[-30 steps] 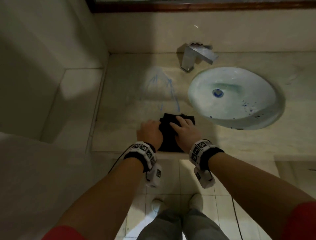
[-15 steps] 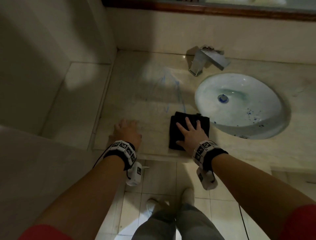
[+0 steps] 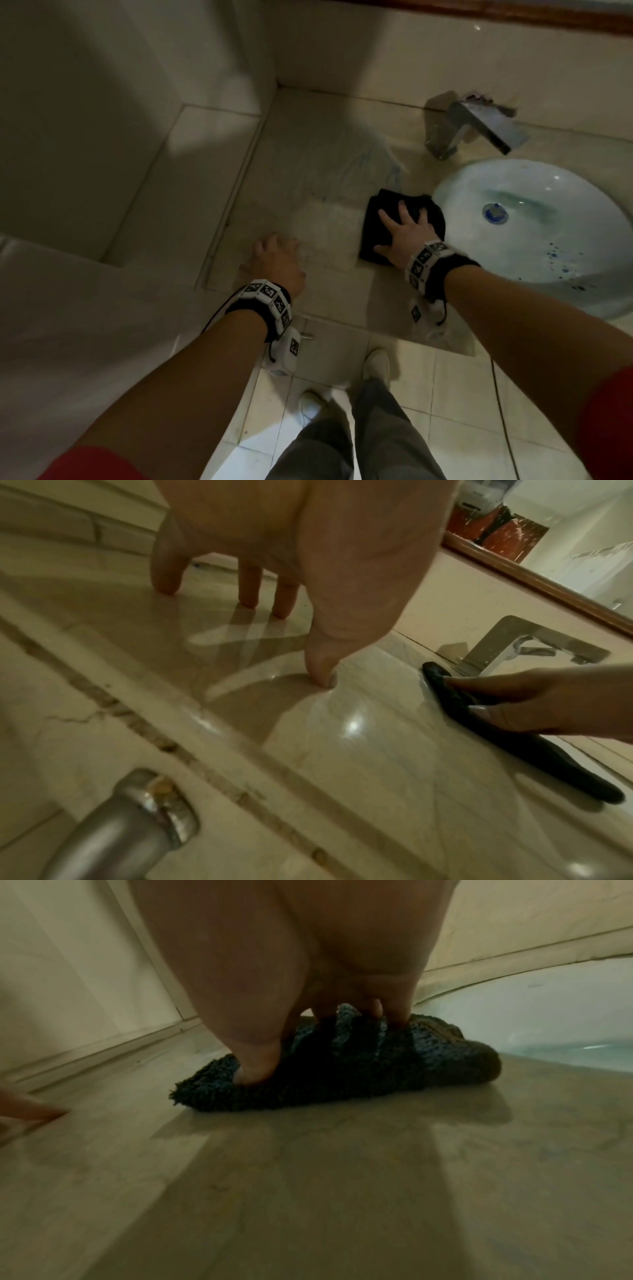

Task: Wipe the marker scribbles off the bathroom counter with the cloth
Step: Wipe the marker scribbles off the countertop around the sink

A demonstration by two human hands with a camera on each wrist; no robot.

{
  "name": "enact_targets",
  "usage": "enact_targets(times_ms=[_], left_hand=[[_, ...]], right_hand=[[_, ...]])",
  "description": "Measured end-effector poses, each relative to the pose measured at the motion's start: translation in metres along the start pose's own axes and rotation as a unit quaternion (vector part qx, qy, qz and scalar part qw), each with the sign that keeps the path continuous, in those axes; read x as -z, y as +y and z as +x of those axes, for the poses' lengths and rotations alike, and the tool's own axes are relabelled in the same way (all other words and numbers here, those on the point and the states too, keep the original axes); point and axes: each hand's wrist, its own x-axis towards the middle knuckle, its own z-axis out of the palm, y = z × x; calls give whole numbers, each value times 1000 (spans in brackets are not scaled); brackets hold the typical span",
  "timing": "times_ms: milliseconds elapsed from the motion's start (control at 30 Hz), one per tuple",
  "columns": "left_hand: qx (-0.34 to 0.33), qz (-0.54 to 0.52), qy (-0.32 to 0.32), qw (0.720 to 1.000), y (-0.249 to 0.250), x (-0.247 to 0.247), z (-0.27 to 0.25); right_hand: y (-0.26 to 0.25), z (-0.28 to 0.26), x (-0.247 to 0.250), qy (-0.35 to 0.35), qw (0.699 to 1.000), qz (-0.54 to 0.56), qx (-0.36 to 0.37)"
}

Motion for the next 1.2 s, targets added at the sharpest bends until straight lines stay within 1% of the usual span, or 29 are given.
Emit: enact_targets(times_ms=[67,133,333,400,467,567,600,667,833,1000,1100,1200], left_hand=[[-1,4,-4,1000,0,2,-1],[-7,-2,1,1000,-1,3,-1],[-8,-5,-5,1000,-1,6,-3],[-11,-15,-12,1000,-3,8,-6],[-3,-23,-18,1000,-9,8,-10],[50,-44,-13,998,-23,7,-17],[68,-48,-15,996,-27,5,-19],[83,-52,-23,995,-33,1,-22],[74,-61,-15,995,-37,-3,-20],[83,-66,-17,994,-39,-7,-19],[85,-56,-19,995,-39,-8,-18],[93,-65,-11,993,-38,-9,-15]], right_hand=[[1,4,3,-1,1000,-1,7],[4,-4,-1,-2,1000,-14,18],[16,-65,-49,-2,993,-87,85],[19,-73,-51,-10,990,-101,102],[17,-75,-45,-7,991,-101,91],[8,-77,-45,30,998,-52,34],[5,-78,-47,28,999,-40,21],[0,-78,-55,22,998,-50,13],[-4,-67,-53,20,998,-53,17],[-10,-70,-50,65,995,-69,3],[-12,-72,-56,49,998,-45,0],[-11,-68,-60,34,998,-52,12]])
